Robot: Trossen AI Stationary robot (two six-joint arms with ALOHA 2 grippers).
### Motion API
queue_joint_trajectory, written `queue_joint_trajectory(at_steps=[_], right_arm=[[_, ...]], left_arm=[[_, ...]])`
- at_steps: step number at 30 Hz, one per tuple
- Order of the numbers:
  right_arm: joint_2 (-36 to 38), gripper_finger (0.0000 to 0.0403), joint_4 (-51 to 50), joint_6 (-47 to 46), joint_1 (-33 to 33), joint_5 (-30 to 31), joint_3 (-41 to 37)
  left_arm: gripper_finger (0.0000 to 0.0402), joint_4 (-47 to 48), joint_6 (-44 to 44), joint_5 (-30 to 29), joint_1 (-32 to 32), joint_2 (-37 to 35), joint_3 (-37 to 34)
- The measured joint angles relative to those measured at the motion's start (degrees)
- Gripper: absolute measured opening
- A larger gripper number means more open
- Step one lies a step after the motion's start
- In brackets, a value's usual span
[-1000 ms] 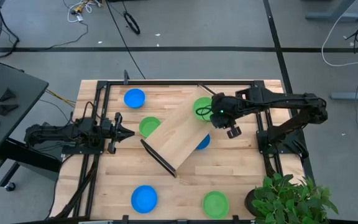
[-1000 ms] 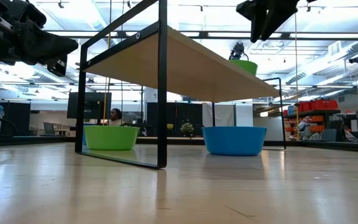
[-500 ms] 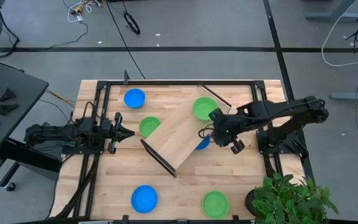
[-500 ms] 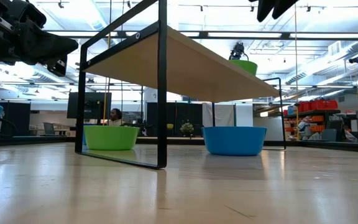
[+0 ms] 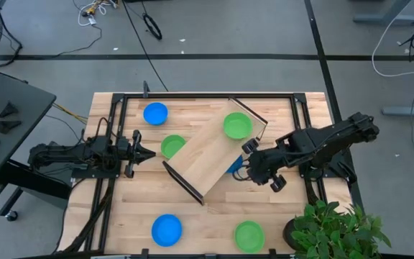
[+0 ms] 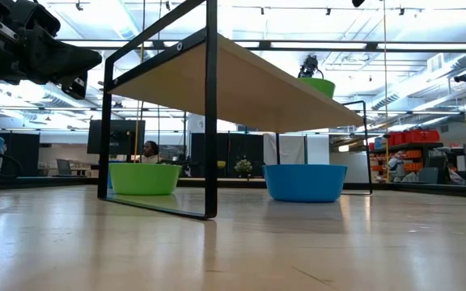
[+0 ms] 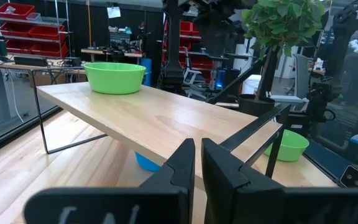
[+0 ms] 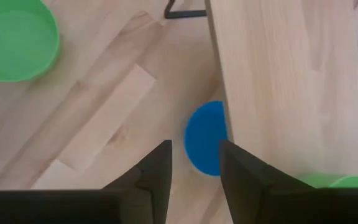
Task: Pick & Place Mini bowls
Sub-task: Put the middle right blue bowl on the shelf
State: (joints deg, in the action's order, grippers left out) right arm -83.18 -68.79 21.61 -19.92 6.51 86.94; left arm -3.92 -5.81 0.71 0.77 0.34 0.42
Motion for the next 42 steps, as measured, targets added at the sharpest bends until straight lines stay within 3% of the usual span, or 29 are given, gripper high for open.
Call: queue_joint_trajectory(at_steps=[11,22,42], right_arm=[[-2.7,0.0133,0.0,-10.5,-2.7,0.0,-0.7],[-2.1,0.0133,5.2,-10.8,-4.4,0.1,-13.7],[6.7,0.0133,26.4,-10.6,-5.4,1.9,-34.7]], left_arm=[[0.0032,-0.1,0.0,0.0,0.0,0.0,0.0],[0.0032,0.0,0.0,0.0,0.0,0.0,0.0],[0.0032,-0.1,0.0,0.0,0.0,0.0,0.0]])
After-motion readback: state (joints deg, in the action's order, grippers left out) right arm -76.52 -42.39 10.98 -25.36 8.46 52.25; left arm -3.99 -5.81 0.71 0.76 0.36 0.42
